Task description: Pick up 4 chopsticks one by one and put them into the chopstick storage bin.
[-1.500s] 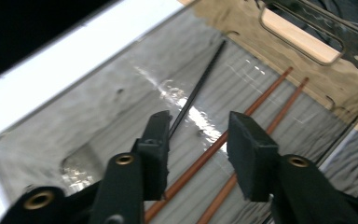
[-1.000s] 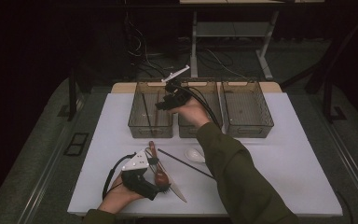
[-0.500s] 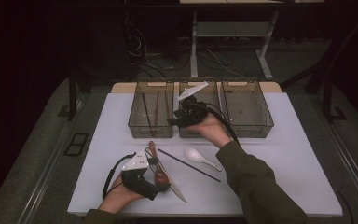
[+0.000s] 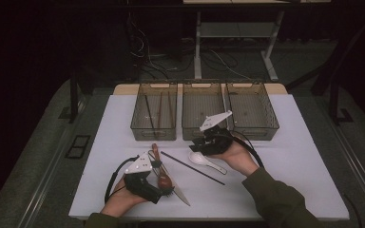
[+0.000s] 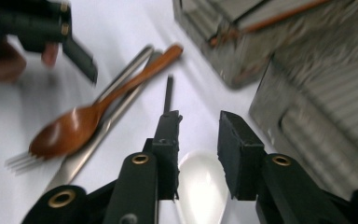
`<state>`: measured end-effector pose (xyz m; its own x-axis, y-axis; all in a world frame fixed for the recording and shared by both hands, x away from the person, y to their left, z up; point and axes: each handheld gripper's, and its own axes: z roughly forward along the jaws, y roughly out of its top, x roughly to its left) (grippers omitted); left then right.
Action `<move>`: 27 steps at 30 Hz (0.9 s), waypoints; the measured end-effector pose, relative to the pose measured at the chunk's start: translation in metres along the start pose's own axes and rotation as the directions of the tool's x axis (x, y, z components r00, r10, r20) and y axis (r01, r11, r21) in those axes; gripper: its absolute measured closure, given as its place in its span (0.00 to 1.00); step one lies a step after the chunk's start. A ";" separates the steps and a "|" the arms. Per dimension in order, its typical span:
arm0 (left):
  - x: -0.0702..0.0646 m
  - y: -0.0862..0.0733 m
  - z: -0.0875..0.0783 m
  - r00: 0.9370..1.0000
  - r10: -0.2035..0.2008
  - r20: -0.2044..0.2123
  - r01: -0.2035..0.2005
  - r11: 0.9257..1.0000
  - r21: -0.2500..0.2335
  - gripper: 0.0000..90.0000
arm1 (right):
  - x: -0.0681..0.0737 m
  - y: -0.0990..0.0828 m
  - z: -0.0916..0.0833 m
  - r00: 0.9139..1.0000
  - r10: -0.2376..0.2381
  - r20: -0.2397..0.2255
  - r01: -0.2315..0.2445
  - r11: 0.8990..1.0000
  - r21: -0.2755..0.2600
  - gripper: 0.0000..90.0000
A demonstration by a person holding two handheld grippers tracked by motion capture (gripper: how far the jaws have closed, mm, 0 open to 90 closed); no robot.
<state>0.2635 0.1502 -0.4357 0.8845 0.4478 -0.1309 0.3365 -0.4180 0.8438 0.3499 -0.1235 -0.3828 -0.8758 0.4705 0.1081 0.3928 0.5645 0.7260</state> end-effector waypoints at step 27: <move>0.000 0.000 0.001 1.000 0.002 -0.002 -0.002 1.000 0.002 0.00 | 0.020 -0.102 -0.026 1.000 0.014 -0.019 -0.011 0.991 0.135 0.88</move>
<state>0.2633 0.1493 -0.4362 0.8844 0.4487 -0.1285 0.3357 -0.4202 0.8430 0.2849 -0.1891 -0.4370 -0.8755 0.4653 0.1305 0.4365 0.6455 0.6268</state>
